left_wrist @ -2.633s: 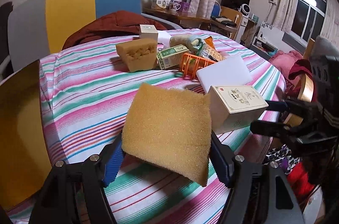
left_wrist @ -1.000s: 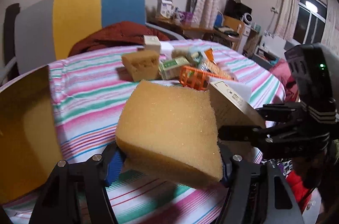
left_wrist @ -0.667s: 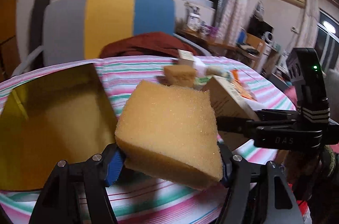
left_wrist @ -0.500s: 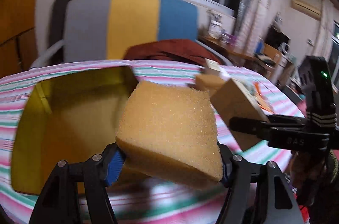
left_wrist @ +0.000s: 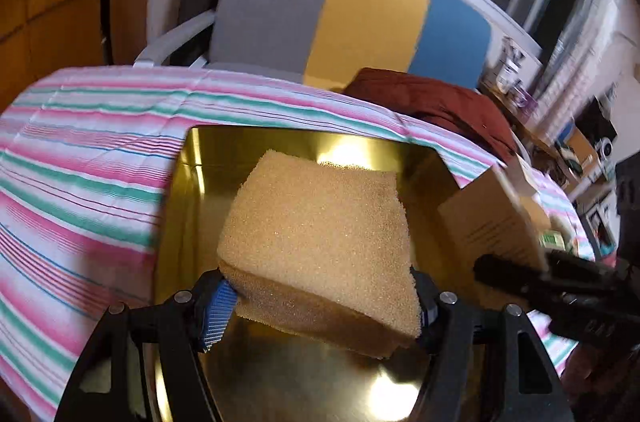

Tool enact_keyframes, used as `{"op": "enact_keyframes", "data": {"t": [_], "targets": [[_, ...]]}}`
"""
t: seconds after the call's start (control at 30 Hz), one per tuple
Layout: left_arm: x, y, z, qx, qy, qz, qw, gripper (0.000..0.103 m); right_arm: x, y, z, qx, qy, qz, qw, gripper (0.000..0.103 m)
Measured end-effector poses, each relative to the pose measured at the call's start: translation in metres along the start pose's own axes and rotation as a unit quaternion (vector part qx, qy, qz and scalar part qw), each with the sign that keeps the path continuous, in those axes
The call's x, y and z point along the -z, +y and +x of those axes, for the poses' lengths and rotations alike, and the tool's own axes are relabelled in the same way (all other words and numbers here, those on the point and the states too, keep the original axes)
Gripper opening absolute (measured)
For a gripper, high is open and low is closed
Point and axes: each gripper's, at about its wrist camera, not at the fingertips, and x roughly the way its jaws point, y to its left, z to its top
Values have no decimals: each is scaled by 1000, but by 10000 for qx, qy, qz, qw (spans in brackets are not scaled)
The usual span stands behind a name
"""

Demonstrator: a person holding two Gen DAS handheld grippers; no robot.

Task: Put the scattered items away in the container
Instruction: 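Carry the sponge into the gold tin and open the left tool while the right tool carries the box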

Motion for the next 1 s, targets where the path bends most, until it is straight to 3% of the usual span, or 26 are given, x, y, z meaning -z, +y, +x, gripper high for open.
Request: {"op": "enact_keyframes", "data": {"t": [0.2, 0.33, 0.57, 0.83, 1.0], "targets": [[-21, 16, 25, -166, 200, -54, 9996, 71, -33, 19, 66, 300, 524, 3, 9982, 52], [-33, 29, 39, -208, 375, -336, 9985, 71, -50, 27, 94, 431, 631, -31, 9971, 52], [-42, 41, 54, -233, 349, -616, 9972, 72, -67, 30, 116, 508, 660, -47, 9965, 52], [-43, 42, 53, -97, 210, -756, 9969, 81, -72, 10, 119, -151, 622, 594, 9962, 54], [-45, 39, 49, -178, 110, -773, 9968, 82, -69, 4, 106, -508, 444, 846, 9941, 62]]}}
